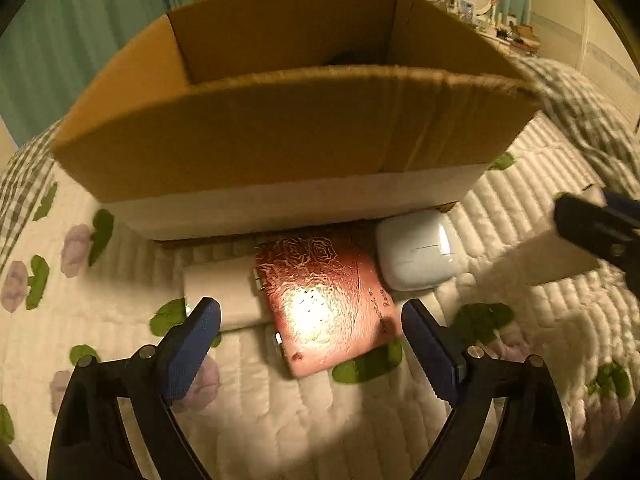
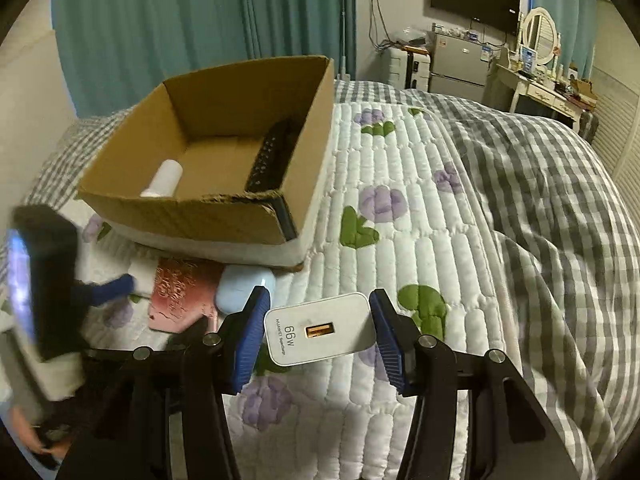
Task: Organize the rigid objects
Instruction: 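Grasp the pink rose notebook with the left gripper while the right holds the charger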
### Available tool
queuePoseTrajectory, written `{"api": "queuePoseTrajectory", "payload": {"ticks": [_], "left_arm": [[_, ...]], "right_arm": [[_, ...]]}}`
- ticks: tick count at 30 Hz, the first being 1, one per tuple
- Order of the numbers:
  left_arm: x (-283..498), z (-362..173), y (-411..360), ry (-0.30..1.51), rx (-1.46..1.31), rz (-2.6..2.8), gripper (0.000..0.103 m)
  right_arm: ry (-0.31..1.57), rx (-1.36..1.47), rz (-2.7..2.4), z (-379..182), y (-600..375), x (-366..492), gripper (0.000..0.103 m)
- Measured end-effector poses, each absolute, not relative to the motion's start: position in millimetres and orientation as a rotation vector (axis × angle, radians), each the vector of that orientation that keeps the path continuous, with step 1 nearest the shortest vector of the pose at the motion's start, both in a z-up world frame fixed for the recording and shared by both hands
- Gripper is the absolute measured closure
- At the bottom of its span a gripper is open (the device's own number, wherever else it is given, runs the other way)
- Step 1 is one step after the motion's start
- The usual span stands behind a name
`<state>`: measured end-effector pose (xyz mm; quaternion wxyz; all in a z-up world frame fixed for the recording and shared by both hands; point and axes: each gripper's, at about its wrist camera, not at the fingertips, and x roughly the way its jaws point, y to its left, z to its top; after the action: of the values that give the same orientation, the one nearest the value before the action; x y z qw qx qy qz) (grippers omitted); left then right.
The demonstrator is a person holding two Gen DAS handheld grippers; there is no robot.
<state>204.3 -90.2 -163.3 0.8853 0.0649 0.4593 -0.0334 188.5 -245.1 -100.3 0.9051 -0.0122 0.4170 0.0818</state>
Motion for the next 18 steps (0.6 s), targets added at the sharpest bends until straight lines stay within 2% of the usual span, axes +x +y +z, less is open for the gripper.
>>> {"api": "queuePoseTrajectory", "payload": {"ticks": [1, 2, 6, 7, 8, 18], "left_arm": [[205.0, -164.5, -93.3, 0.949, 0.153, -0.064, 0.012], [204.6, -164.3, -96.2, 0.948, 0.162, -0.074, 0.023], [199.2, -157.3, -100.3, 0.986, 0.111, -0.15, 0.053], [198.3, -155.9, -96.4, 1.005, 0.063, -0.177, 0.066], [197.8, -154.8, -92.1, 1.022, 0.009, -0.212, 0.07], [211.3, -168.9, -75.1, 1.063, -0.128, -0.269, 0.067]], "right_arm": [[0.86, -0.027, 0.17, -100.7, -244.4, 187.8, 0.052], [0.86, -0.026, 0.172, -100.4, -243.9, 186.7, 0.052], [0.849, -0.006, 0.176, -98.1, -246.1, 184.2, 0.052], [0.844, -0.001, 0.174, -96.9, -247.6, 183.0, 0.052], [0.842, 0.002, 0.172, -96.1, -248.2, 182.1, 0.052], [0.861, -0.016, 0.162, -100.8, -244.5, 182.6, 0.052]]}}
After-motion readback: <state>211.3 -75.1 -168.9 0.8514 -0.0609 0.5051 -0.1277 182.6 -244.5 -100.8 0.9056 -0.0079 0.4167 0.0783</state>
